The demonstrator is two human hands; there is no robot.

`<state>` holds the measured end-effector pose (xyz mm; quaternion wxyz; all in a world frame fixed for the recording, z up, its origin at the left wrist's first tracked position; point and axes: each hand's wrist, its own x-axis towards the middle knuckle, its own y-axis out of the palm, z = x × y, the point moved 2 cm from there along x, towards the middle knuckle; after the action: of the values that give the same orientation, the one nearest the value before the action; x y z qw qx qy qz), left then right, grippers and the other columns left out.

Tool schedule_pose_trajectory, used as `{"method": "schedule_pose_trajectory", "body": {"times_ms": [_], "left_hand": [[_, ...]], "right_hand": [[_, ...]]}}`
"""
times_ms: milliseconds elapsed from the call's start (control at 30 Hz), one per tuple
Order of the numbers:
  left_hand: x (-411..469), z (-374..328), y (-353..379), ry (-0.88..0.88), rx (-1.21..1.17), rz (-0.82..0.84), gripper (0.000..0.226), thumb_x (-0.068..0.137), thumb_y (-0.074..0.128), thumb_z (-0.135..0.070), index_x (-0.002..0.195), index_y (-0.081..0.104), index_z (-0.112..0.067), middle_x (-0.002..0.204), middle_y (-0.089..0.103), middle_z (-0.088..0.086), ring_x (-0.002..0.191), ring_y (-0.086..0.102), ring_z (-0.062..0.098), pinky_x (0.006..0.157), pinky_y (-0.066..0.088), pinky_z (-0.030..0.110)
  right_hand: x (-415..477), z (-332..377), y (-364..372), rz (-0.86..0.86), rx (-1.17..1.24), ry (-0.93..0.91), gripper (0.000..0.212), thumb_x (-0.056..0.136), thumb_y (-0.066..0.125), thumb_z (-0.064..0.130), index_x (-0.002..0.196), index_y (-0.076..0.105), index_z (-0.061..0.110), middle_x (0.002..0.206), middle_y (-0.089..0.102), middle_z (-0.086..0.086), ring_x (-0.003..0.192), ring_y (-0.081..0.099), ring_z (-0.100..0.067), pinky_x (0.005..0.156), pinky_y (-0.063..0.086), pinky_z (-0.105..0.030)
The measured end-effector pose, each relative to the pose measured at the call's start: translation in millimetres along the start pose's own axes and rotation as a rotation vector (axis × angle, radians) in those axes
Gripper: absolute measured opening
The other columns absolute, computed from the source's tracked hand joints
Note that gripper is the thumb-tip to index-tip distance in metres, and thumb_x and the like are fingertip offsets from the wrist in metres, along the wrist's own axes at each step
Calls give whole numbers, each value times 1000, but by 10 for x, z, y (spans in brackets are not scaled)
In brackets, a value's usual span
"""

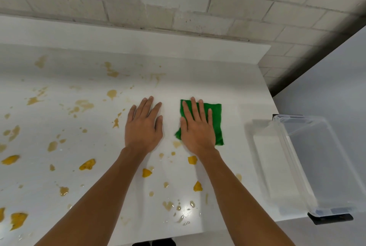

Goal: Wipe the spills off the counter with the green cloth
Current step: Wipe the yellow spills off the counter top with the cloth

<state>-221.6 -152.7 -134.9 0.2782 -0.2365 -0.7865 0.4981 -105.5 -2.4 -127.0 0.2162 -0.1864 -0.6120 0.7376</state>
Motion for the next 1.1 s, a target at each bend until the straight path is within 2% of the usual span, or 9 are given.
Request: {"method": "schedule_pose_trajectory", "body": {"times_ms": [167,267,400,600,667,733,833,967,1100], "left_hand": [[2,33,-15,21,-4,-12,56,108,28,-40,157,46,-23,169,35,4,158,26,21,128,21,49],[-8,32,-16,12,-5,-13,55,108,28,-40,158,45,-24,170,32,3,159,22,19,129,18,48],[-12,10,-14,-1,2,-10,55,108,27,-39,159,43,-24,170,31,2,160,20,18,130,15,49],[-16,40,-11,2,-24,-31,54,108,29,-37,157,46,-21,169,33,4,160,22,20,130,15,50],[-13,41,-15,0,-24,-30,54,108,29,-37,157,45,-21,170,33,4,160,21,19,130,15,50],[-10,34,-14,-1,-14,-25,55,108,28,-37,158,45,-21,170,32,3,160,21,19,130,15,49],[-10,31,-14,-6,-9,-22,55,107,28,-37,157,45,-21,169,33,4,160,21,19,130,16,50],[-13,27,-10,-2,-20,-30,54,107,29,-36,157,46,-21,169,34,4,159,23,20,130,16,50],[-16,39,-18,1,-27,-35,54,108,30,-35,157,46,-20,169,34,4,159,23,20,130,15,49]], "right_hand": [[-323,-161,0,28,-21,-245,59,114,16,45,171,12,29,180,-2,4,165,-10,-19,134,1,-51],[-167,-345,-47,14,-24,-107,61,111,11,48,171,11,32,179,-4,5,165,-10,-20,134,4,-54],[71,-45,-4,22,2,42,68,106,1,49,171,4,30,179,-8,2,165,-12,-25,132,1,-58],[-332,59,48,17,-18,-266,60,114,15,45,171,14,26,180,1,1,166,-7,-22,134,4,-54],[-317,-115,6,24,-25,-246,60,114,15,46,171,12,30,180,-2,3,165,-9,-19,134,3,-53],[-184,-171,-7,23,-28,-127,61,112,11,47,171,10,32,179,-6,4,165,-12,-20,133,3,-55],[-24,43,30,13,-19,-10,65,109,5,48,171,7,31,179,-7,1,165,-12,-26,132,2,-59],[-220,315,86,-3,1,-123,62,112,12,45,171,10,27,180,-2,-1,166,-9,-26,133,2,-58],[-470,99,75,5,-10,-268,58,115,21,43,171,16,27,180,4,-1,166,-3,-22,133,7,-55]]}}
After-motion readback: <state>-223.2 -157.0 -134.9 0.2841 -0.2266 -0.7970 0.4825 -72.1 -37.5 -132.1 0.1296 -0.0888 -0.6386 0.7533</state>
